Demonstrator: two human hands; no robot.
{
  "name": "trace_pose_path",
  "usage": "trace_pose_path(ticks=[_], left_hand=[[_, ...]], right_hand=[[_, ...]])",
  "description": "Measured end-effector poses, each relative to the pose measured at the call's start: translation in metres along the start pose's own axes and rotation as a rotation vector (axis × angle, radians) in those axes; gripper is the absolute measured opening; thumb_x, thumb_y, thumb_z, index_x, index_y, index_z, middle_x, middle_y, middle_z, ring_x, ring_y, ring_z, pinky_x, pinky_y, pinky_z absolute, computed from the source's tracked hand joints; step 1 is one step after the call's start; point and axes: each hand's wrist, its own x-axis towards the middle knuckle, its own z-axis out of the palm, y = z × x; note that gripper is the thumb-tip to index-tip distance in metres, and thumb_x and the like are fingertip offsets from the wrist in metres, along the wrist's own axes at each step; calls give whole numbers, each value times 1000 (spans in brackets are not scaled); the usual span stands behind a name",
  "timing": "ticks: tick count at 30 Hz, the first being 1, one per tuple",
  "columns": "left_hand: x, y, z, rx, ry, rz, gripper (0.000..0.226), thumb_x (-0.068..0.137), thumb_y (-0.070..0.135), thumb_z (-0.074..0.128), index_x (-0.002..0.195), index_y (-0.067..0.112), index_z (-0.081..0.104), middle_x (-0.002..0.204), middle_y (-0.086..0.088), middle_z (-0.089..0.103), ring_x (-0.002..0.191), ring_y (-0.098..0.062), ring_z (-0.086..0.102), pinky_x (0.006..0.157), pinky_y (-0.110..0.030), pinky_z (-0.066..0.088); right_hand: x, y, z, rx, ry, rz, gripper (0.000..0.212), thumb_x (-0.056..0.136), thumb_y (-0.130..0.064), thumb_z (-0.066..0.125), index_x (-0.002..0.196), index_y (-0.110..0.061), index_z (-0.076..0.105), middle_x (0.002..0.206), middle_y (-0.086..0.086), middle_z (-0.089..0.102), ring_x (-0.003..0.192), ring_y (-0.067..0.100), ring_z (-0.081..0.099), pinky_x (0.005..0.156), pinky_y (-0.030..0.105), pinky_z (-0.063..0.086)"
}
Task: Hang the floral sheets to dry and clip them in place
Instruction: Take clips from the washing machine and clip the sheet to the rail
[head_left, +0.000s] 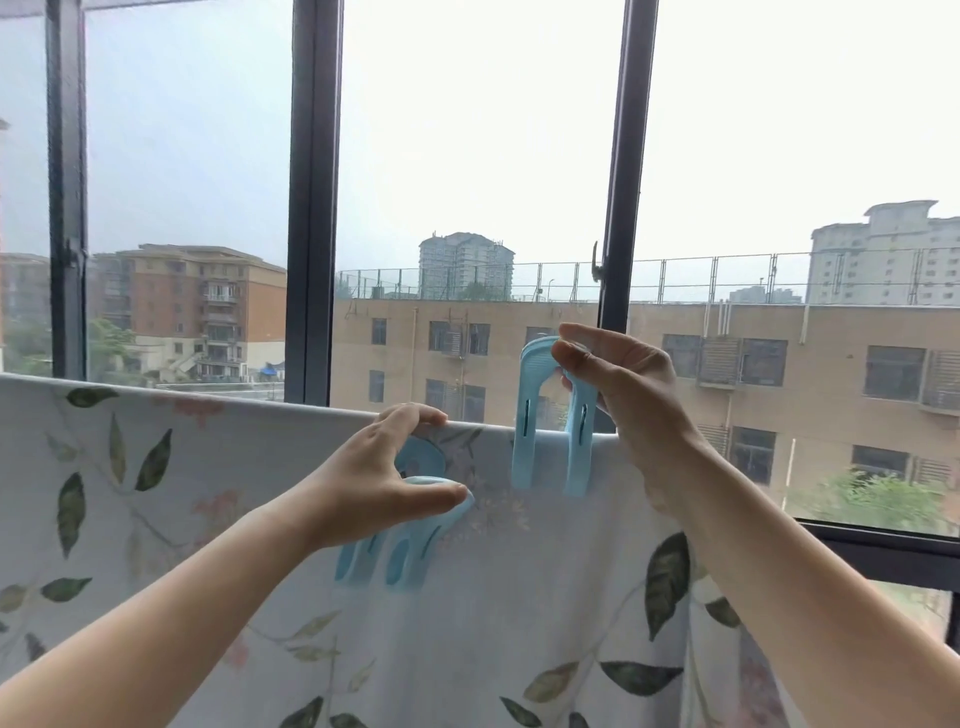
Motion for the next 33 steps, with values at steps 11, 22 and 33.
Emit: trace_pose_path(ticks=[11,22,33], left_hand=[[-6,8,1,5,32,-15,83,59,67,63,133,36,41,138,17,43,122,-1,41,95,-19,32],[-48,24,14,-195,158,-134,83,54,75,66,126,43,39,108,11,63,98,-14,66,91,-39,53],[-102,9,11,-181,166,-287,88,48,72,75,125,43,42,114,16,59,95,-1,67,86,-34,56]], right_hand=[[-8,0,-6,-224,-104,60,83,71,-68,66,143,-41,34,153,-8,34,134,12,38,110,41,35],[-51,-3,-3,-261,17,-285,4,84,-22,70,83,-25,68,76,-6,70,65,9,64,60,23,54],[-73,33,36,-190,-247,-132,5,84,-22,69,84,-27,70,77,-3,71,70,17,67,68,38,59]])
